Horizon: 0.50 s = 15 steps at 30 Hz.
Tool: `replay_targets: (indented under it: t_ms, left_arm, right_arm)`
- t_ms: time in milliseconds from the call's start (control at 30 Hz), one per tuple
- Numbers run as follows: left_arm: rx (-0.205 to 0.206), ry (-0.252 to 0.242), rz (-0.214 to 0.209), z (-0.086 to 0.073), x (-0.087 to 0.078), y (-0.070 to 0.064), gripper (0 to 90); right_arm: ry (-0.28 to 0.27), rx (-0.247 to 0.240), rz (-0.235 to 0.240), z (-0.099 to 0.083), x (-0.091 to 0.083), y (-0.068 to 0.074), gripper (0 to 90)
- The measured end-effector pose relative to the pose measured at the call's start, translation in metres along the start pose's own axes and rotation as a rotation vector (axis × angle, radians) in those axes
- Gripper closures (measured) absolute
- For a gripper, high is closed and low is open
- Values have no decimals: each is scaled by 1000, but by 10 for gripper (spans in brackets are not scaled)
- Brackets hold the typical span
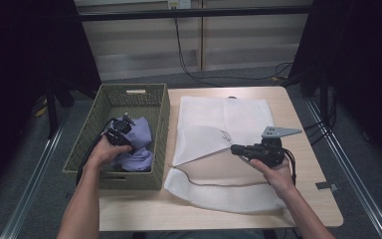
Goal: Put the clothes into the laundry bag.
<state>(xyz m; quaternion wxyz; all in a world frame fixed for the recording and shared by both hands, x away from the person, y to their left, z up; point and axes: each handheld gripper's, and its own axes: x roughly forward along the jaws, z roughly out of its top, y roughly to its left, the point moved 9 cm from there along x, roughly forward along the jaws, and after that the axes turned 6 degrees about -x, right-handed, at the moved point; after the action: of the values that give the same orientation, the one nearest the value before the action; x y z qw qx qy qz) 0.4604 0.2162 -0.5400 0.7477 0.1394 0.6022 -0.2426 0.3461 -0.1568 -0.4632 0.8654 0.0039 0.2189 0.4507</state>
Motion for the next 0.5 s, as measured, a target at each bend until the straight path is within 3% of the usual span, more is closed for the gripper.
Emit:
replay_targets:
  t_ms: [100, 167, 300, 333, 367, 500]
  left_arm:
    - [6, -25, 5, 1, -7, 2, 698]
    - [-21, -75, -7, 4, -12, 0, 699]
    - [20, -143, -22, 7, -31, -2, 699]
    - [3, -170, -25, 7, -35, -4, 699]
    - [25, -191, -16, 6, -41, -4, 699]
    - [33, -244, -21, 5, -51, -3, 699]
  right_arm:
    - [5, -1, 5, -1, 2, 1, 876]
    - [4, 2, 1, 0, 0, 1, 877]
    - [-1, 0, -1, 0, -1, 0, 877]
    - [-2, 4, -3, 0, -1, -1, 877]
    - [-5, 8, -2, 0, -2, -1, 877]
    - [-4, 4, -3, 0, -1, -1, 877]
